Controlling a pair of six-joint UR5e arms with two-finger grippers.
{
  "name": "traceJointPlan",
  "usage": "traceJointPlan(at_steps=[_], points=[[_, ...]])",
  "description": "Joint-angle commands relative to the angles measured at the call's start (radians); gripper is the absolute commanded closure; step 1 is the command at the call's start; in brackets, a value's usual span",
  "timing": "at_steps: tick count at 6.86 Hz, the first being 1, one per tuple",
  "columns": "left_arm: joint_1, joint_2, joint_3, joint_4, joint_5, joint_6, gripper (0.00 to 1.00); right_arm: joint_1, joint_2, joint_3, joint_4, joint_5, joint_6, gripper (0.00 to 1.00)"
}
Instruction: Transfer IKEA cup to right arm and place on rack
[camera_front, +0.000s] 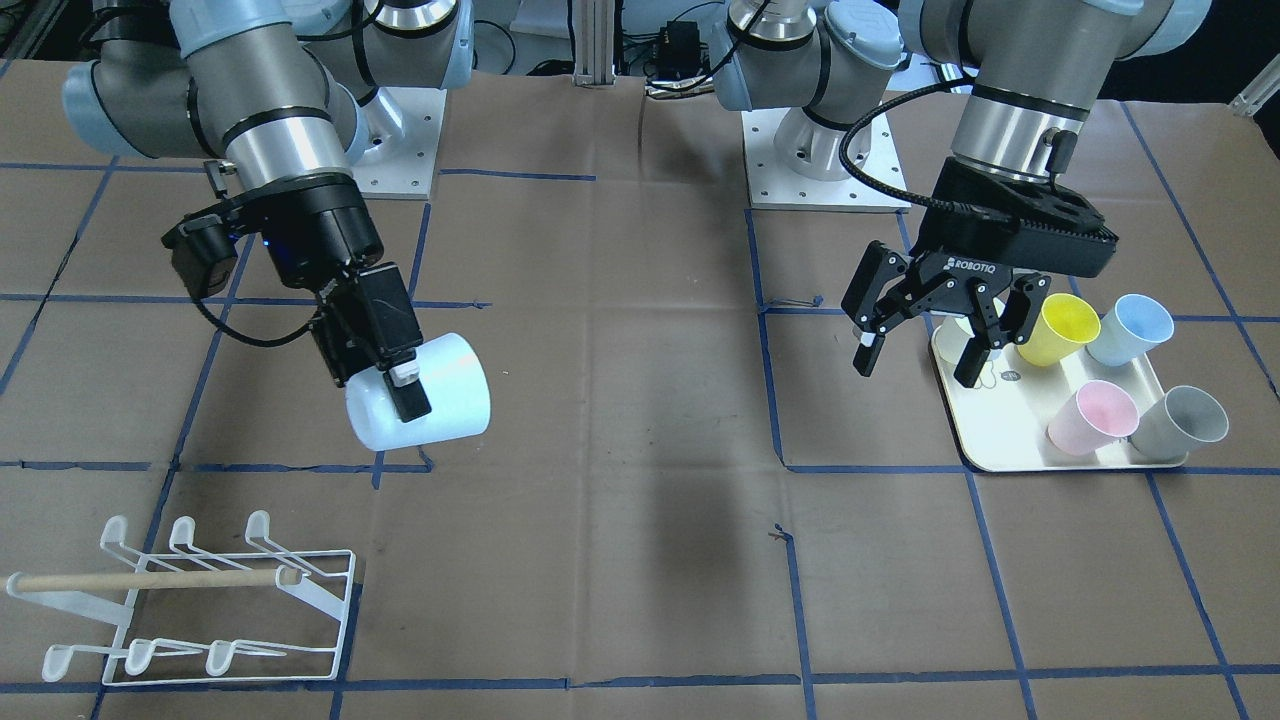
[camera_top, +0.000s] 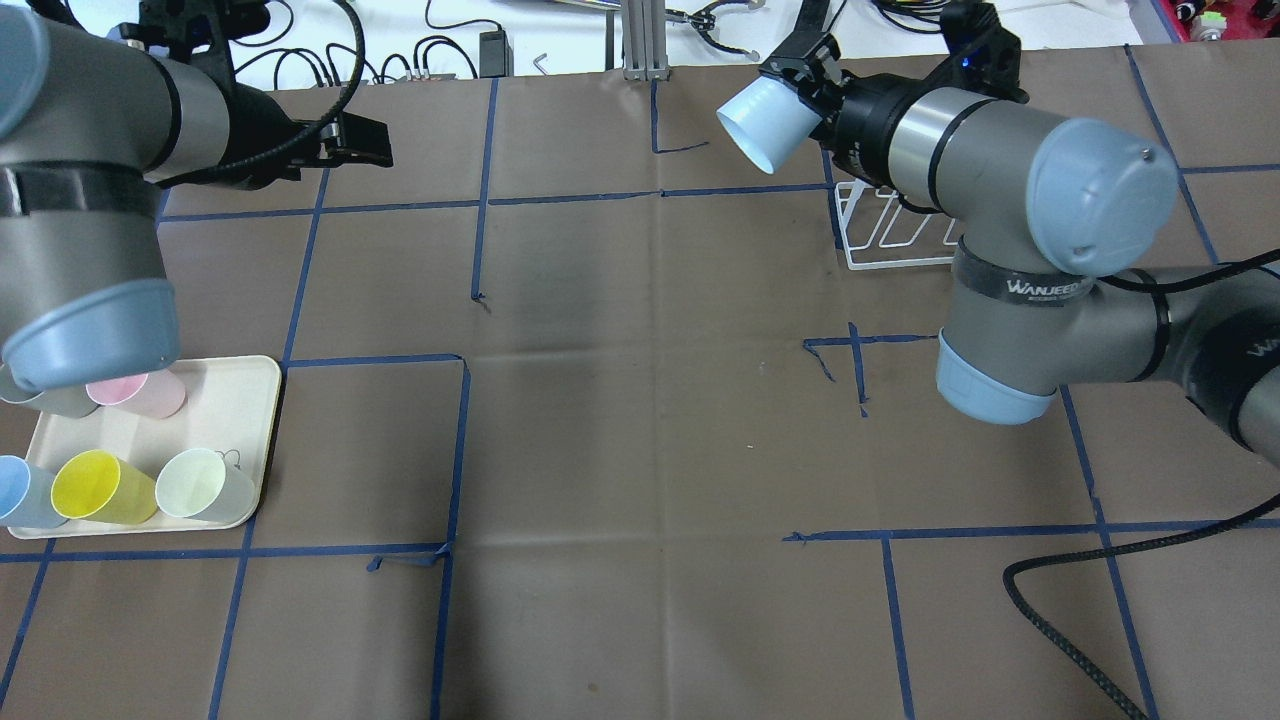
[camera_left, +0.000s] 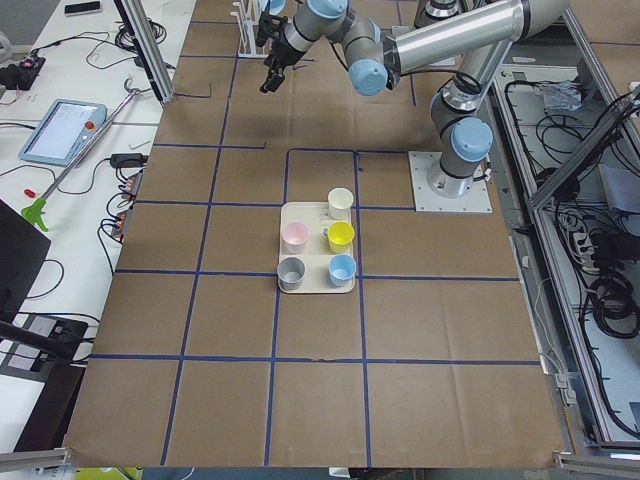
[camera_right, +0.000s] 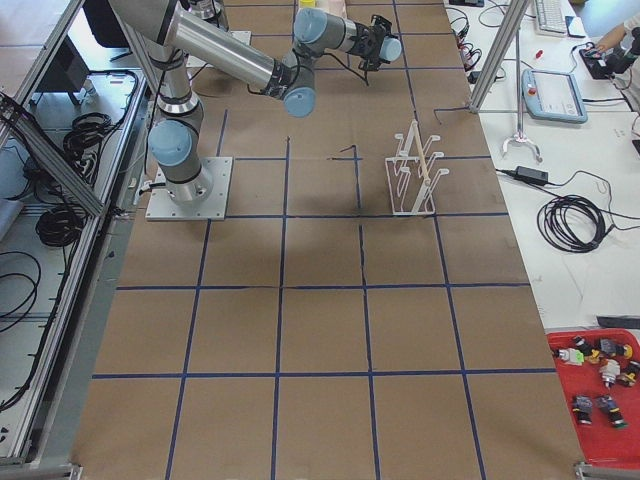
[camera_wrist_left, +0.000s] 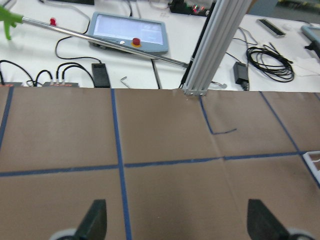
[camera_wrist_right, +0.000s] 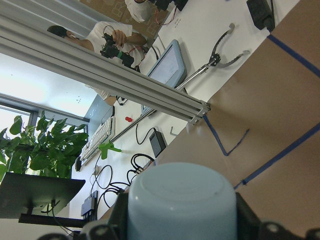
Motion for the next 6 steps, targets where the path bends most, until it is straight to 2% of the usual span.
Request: traceJointPlan(at_steps=[1,2,3,5,6], points=[[-0.077,-0.044,0.196,-0.417,0.144,-0.125,0.00,-0.061,0.057,-0.073,-0.006,-0.150,-0.363,0.91],[-0.094,-0.044,0.260,-0.588,0.167,-0.136,0.00,-0.066,0.124,-0.121,-0.049,-0.191,-0.506,0.91],[-0.094,-0.032,0.278,-0.656,0.167,-0.134,0.00,-0.086,0.187,-0.161,-0.113,-0.193,-0.635,0.92],[-0.094,-0.014,0.252,-0.662,0.167,-0.127,0.00,-0.089,0.293,-0.190,-0.318,-0.240,-0.742,0.92],[-0.087,0.000,0.238,-0.666,0.169,-0.116,0.00,-0.092,0.320,-0.190,-0.325,-0.250,-0.761,0.92]])
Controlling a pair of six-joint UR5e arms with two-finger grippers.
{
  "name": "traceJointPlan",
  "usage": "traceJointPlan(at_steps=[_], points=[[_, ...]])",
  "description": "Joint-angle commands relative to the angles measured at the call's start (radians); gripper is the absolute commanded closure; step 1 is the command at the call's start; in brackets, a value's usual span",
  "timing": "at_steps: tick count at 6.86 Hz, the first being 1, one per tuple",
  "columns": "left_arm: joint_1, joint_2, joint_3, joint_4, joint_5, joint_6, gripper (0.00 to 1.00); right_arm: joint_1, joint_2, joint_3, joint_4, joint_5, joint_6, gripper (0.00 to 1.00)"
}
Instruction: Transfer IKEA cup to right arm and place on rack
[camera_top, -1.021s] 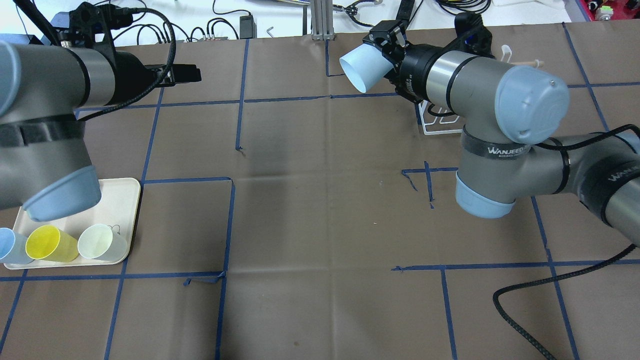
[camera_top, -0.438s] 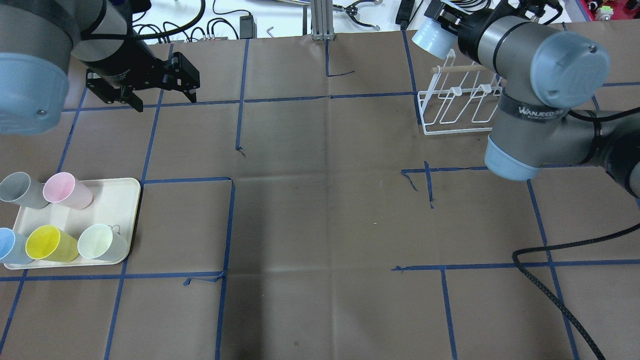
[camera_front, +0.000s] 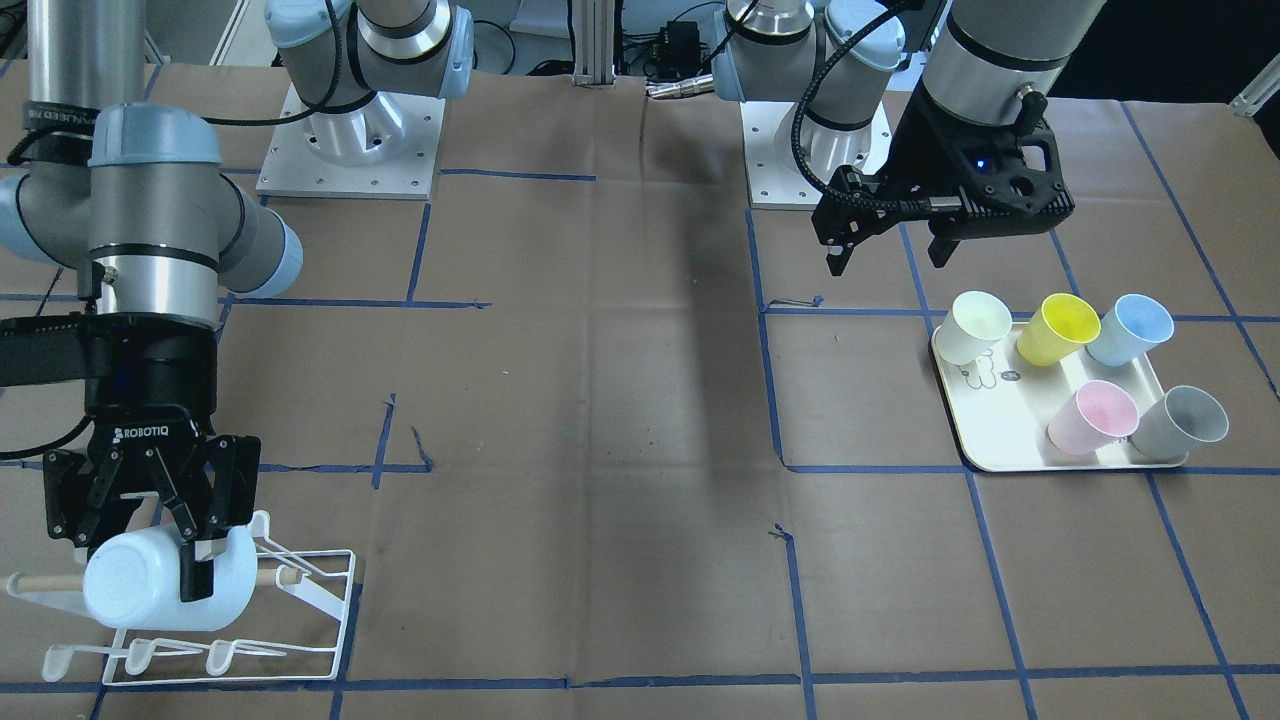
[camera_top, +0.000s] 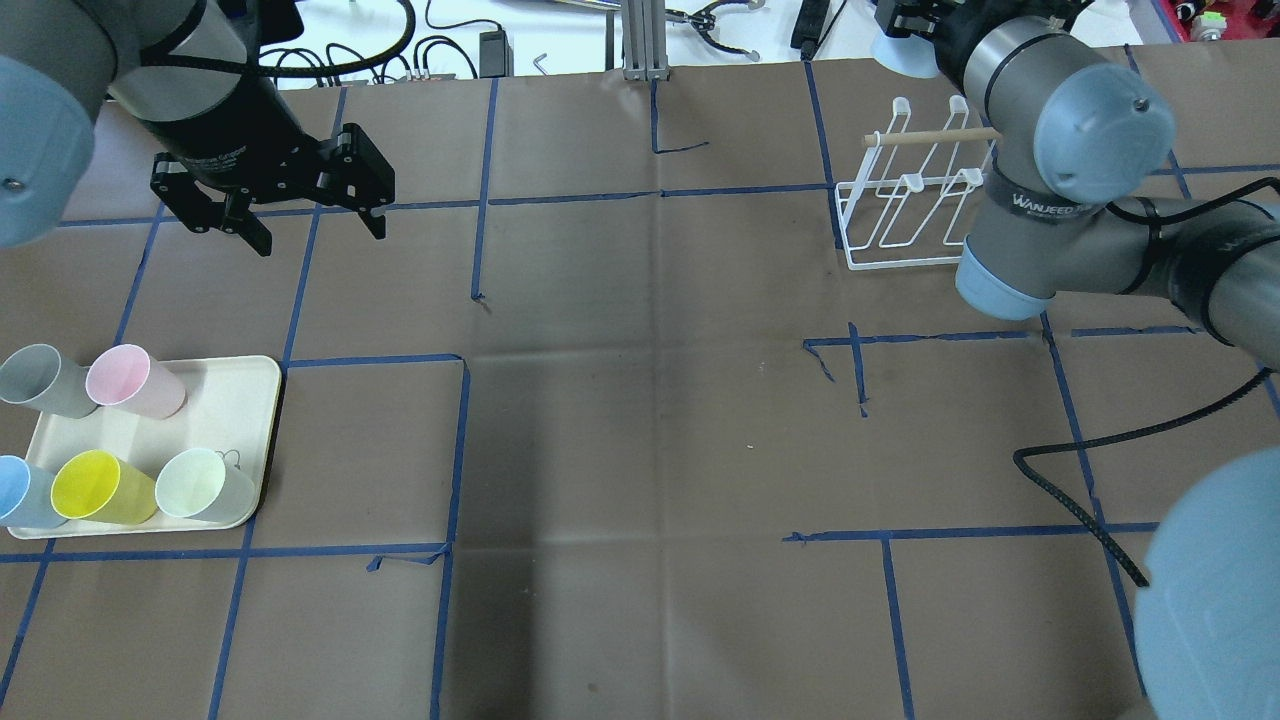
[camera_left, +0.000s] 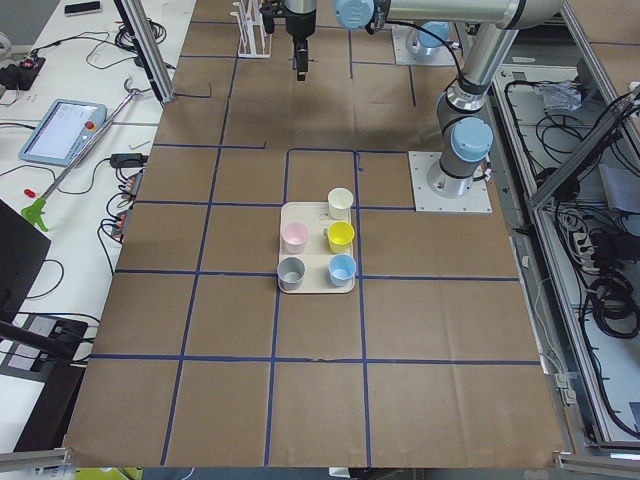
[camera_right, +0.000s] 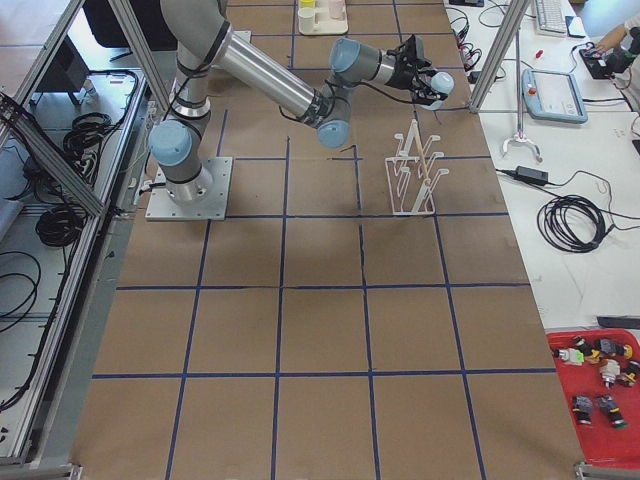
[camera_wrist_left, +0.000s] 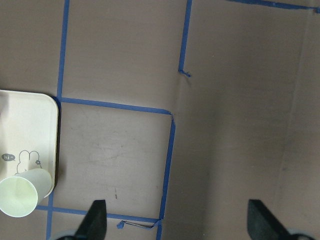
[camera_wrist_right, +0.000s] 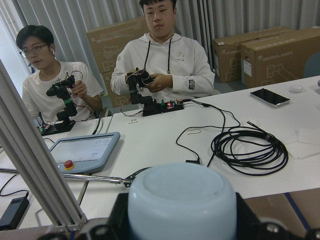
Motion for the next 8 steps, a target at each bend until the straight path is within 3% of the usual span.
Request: traceJointPlan(at_steps=[1,4,6,8], points=[[0.022,0.032,-0.044,-0.019,0.005,0.059,0.00,-0.016,0.077,-0.016,-0.063,-0.032,-0.066,0.92],[0.260,0.153,-0.220,-0.008,0.003,0.380,0.00,-0.022,0.170,-0.101,-0.103,-0.035,-0.066,0.92],[0.416,0.190,-0.322,0.045,0.010,0.569,0.00,-0.020,0.193,-0.096,-0.128,-0.043,-0.059,0.92],[0.447,0.190,-0.347,0.062,0.019,0.616,0.01,-0.020,0.219,-0.086,-0.157,-0.043,-0.054,0.92]])
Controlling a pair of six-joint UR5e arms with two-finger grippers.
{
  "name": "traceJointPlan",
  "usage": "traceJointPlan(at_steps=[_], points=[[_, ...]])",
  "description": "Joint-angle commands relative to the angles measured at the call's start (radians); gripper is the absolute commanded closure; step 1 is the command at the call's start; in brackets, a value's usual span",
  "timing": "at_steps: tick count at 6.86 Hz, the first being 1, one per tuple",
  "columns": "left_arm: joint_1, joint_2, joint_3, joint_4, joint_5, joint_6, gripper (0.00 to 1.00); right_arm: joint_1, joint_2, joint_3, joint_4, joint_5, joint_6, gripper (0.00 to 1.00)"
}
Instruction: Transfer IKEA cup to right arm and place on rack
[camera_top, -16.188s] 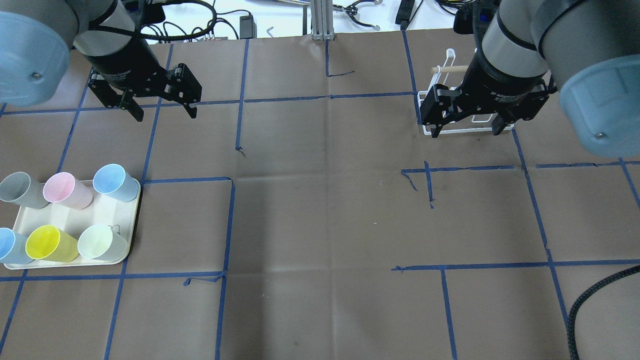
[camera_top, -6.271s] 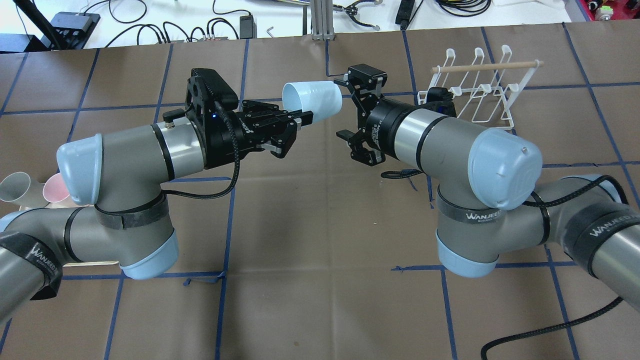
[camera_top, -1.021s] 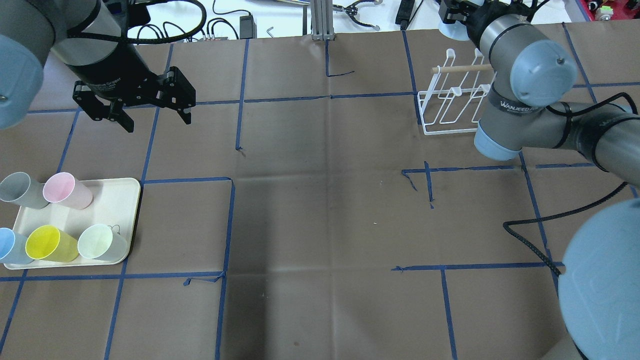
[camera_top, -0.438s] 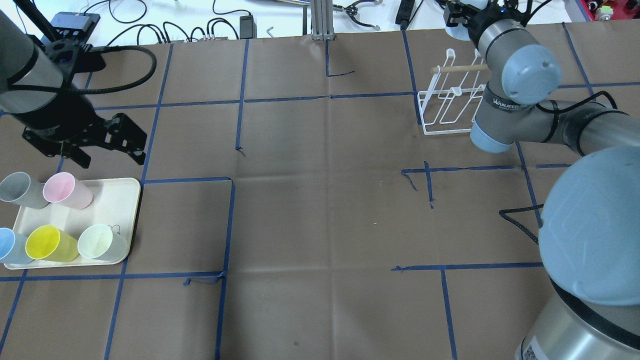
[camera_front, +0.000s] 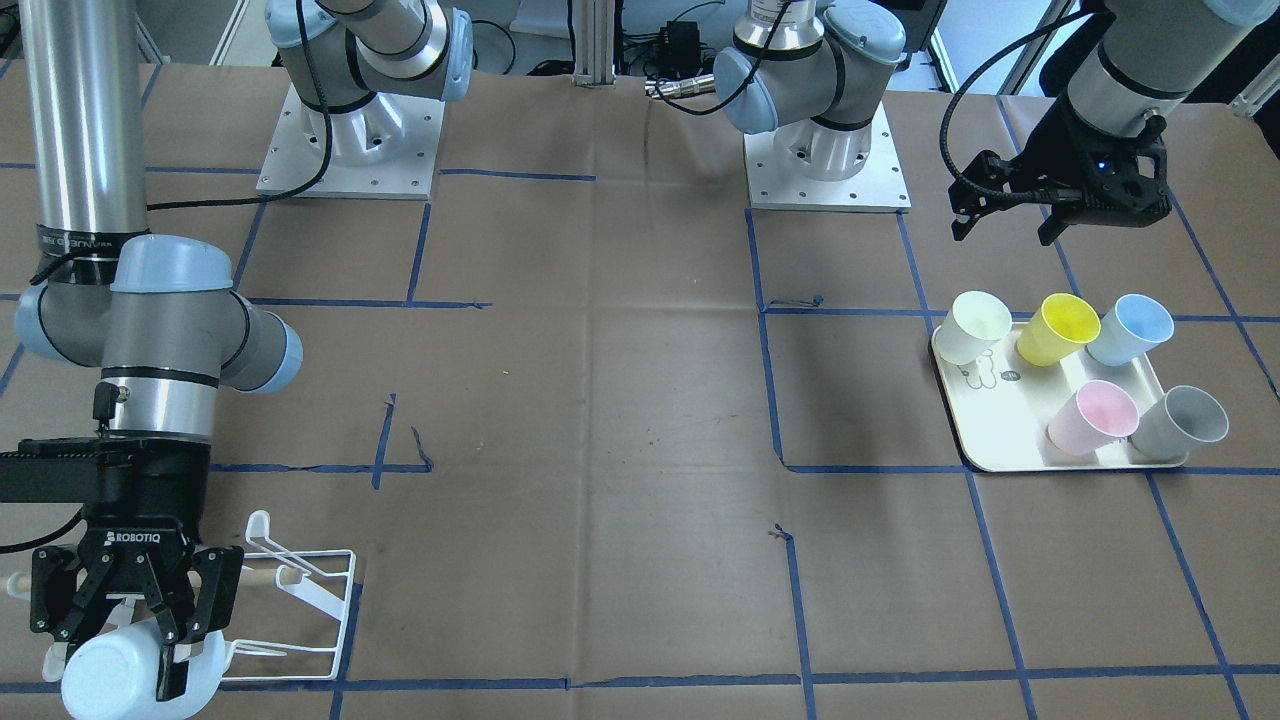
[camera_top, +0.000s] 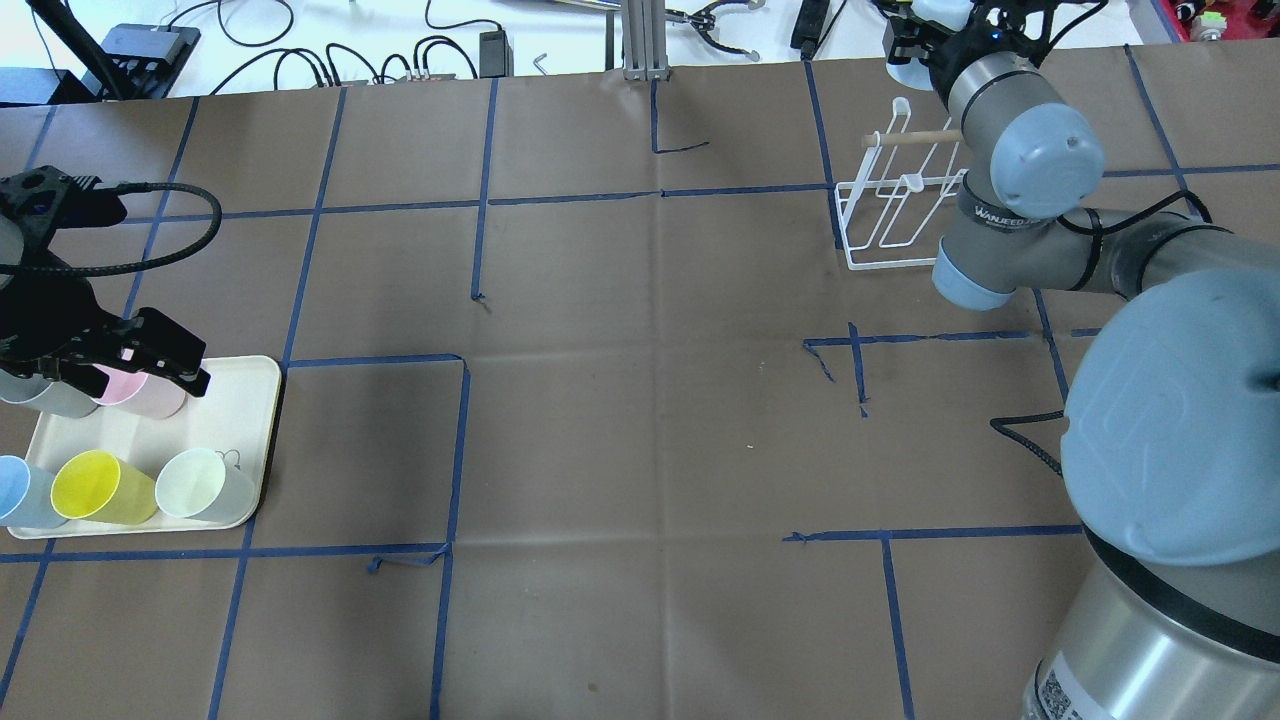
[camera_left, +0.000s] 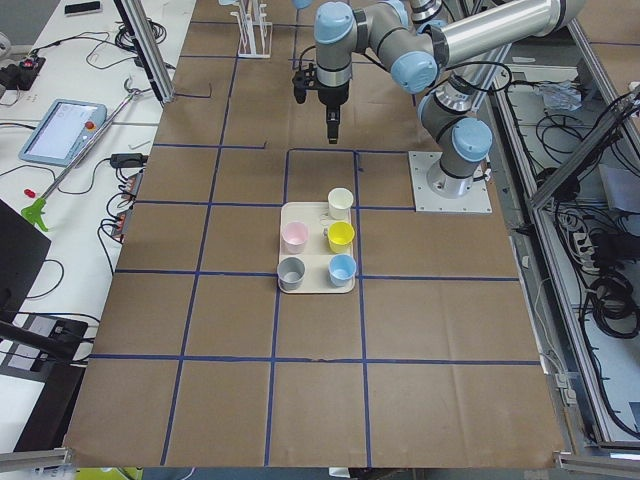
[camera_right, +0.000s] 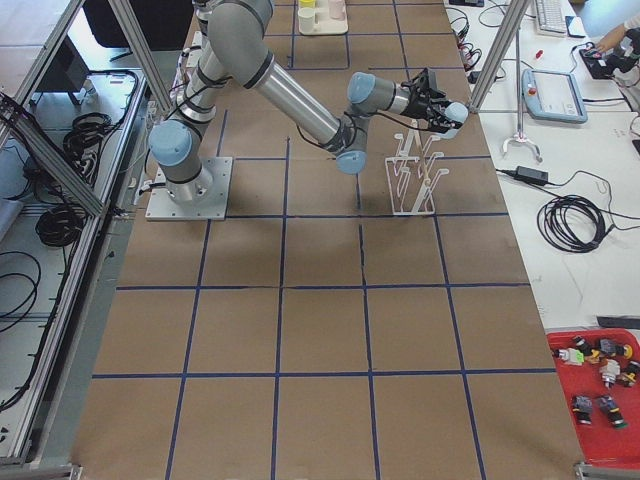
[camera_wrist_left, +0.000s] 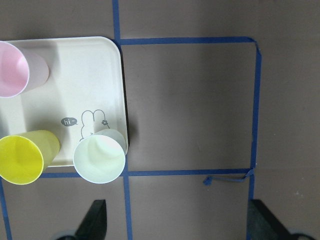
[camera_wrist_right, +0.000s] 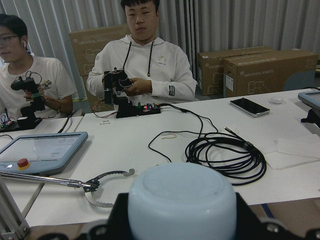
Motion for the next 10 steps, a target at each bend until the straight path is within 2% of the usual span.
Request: traceJointPlan(at_steps=[1,2,5,6,7,10], points=[[0.037,0.001,-0.033,0.019,0.044,0.045,0.01,0.002,0.031,0.002,-0.037,-0.001,0.004,0.92],[0.060,0.001,-0.073,0.055,0.043,0.050,0.01,0.006,0.042,0.002,-0.052,-0.008,0.004,0.92],[0.072,-0.020,-0.304,0.386,0.044,0.082,0.01,0.018,0.054,0.042,-0.054,-0.033,0.004,0.91],[0.080,-0.043,-0.351,0.461,0.043,0.080,0.01,0.020,0.053,0.050,-0.051,-0.041,-0.002,0.66],[0.083,-0.071,-0.371,0.505,0.041,0.080,0.01,0.029,0.051,0.053,-0.039,-0.057,0.003,0.01],[0.113,-0.134,-0.417,0.582,0.040,0.080,0.01,0.046,0.030,0.044,-0.034,-0.055,0.004,0.00]])
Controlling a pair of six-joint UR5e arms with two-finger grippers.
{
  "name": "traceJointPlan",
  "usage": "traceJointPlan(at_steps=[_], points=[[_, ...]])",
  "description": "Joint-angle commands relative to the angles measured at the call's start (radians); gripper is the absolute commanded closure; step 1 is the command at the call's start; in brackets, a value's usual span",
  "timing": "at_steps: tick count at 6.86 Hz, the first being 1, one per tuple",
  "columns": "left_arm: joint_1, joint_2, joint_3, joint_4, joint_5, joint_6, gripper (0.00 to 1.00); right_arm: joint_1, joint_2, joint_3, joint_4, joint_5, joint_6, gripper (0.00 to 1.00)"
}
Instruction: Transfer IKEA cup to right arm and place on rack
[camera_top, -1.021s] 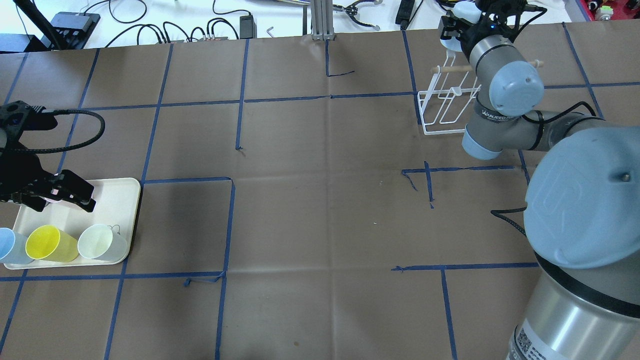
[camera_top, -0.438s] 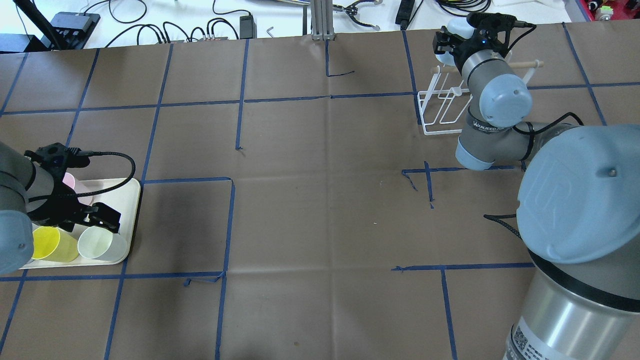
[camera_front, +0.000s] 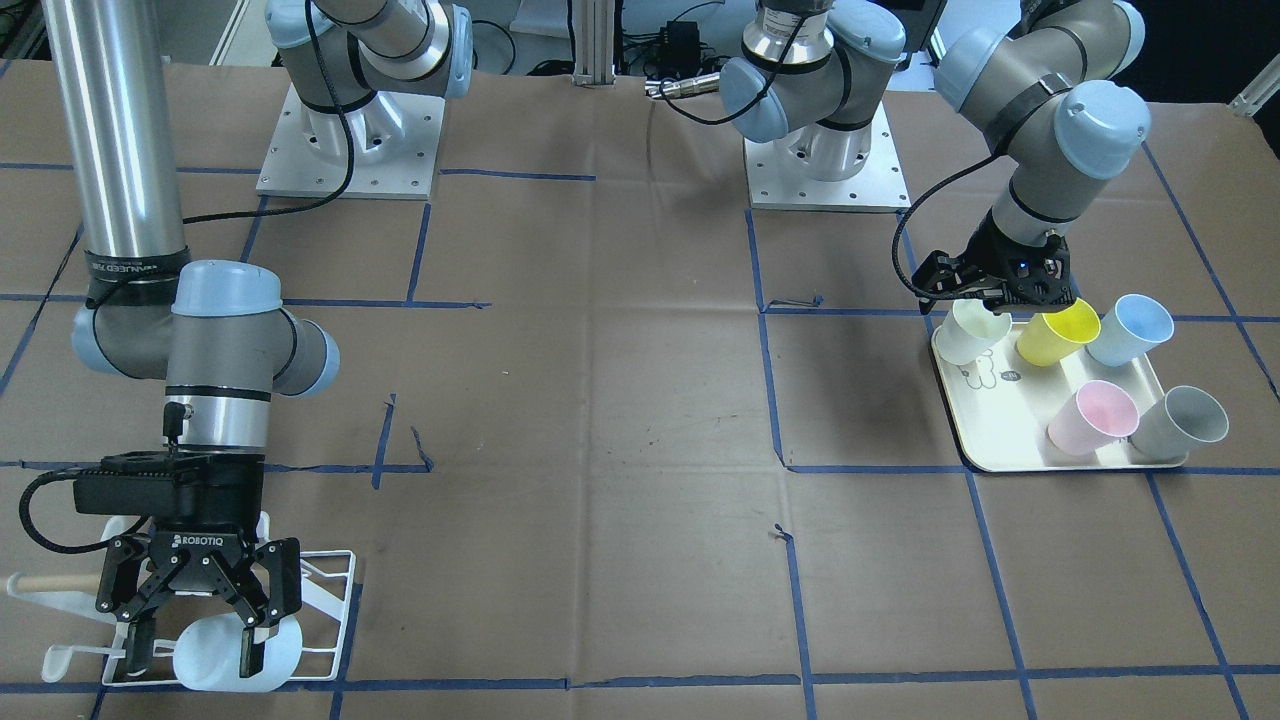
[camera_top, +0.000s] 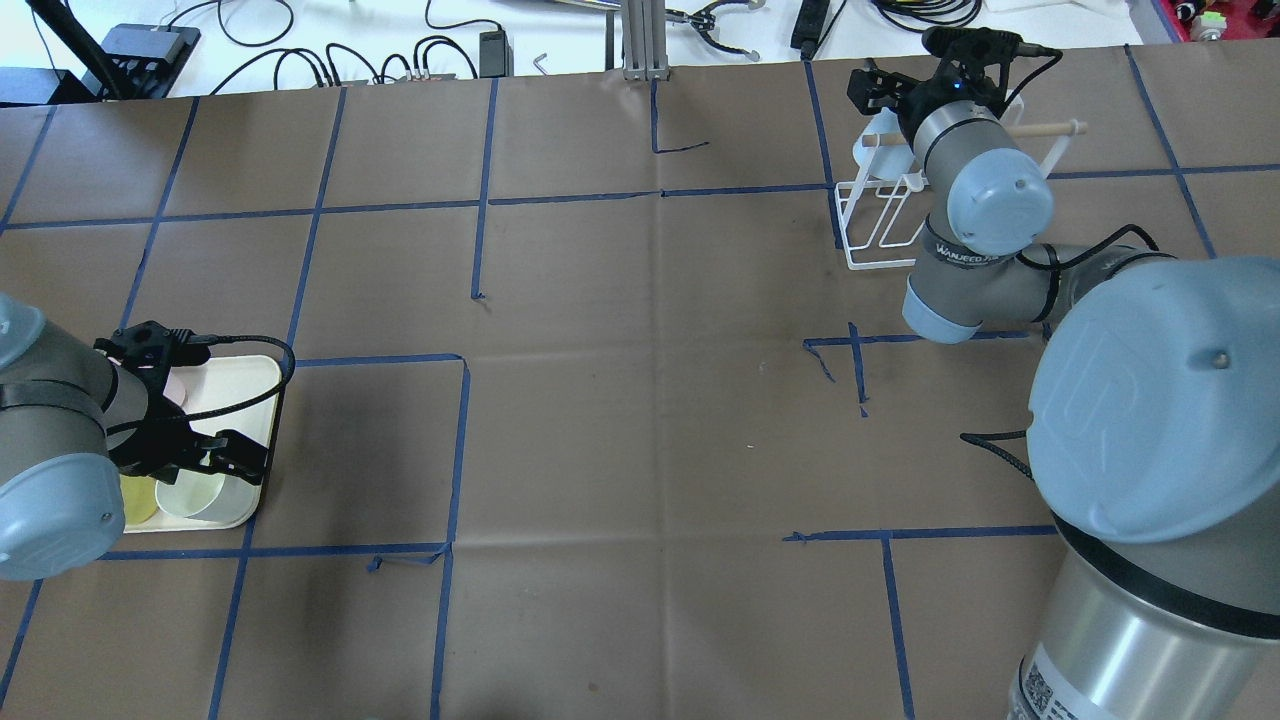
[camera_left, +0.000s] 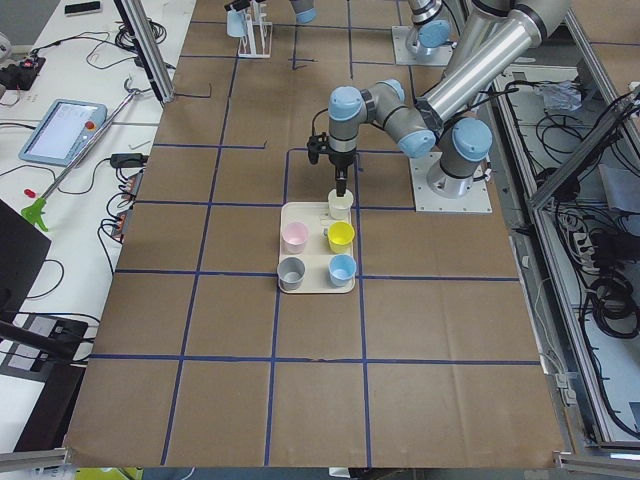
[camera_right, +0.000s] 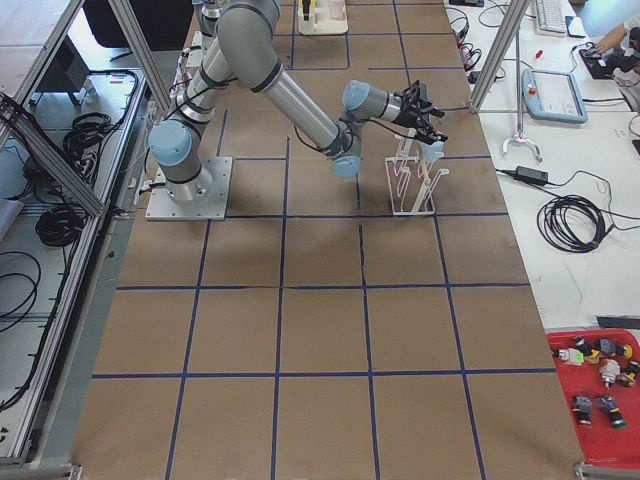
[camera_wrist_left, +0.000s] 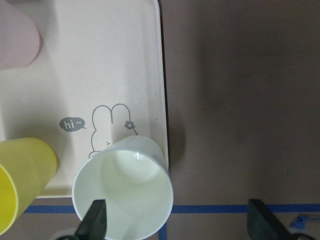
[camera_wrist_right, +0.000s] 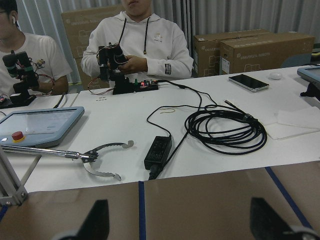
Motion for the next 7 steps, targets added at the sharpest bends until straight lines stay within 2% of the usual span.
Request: traceJointPlan(at_steps=[1,2,3,4,5,6,7], points=[[0.018,-0.031,-0.010,0.013,0.002,0.000,0.01,0.007,-0.036,-0.003,0.001,0.006,0.000,0.00],[0.019,-0.028,-0.009,0.010,0.005,0.000,0.01,0.009,-0.100,0.000,0.020,0.009,0.000,0.00],[0.019,-0.029,-0.007,0.012,0.006,0.003,0.17,0.009,-0.176,0.007,0.097,0.012,0.002,0.00],[0.021,-0.038,-0.004,0.009,0.008,0.008,0.58,0.010,-0.264,0.030,0.170,0.016,0.005,0.00],[0.021,-0.040,-0.004,0.008,0.008,0.009,0.87,0.010,-0.353,0.103,0.172,0.018,0.044,0.00],[0.024,-0.040,-0.003,0.008,0.007,0.014,1.00,0.010,-0.431,0.193,0.172,0.018,0.122,0.00],[0.036,-0.039,0.000,0.010,0.005,0.031,1.00,0.013,-0.509,0.275,0.172,0.038,0.213,0.00]])
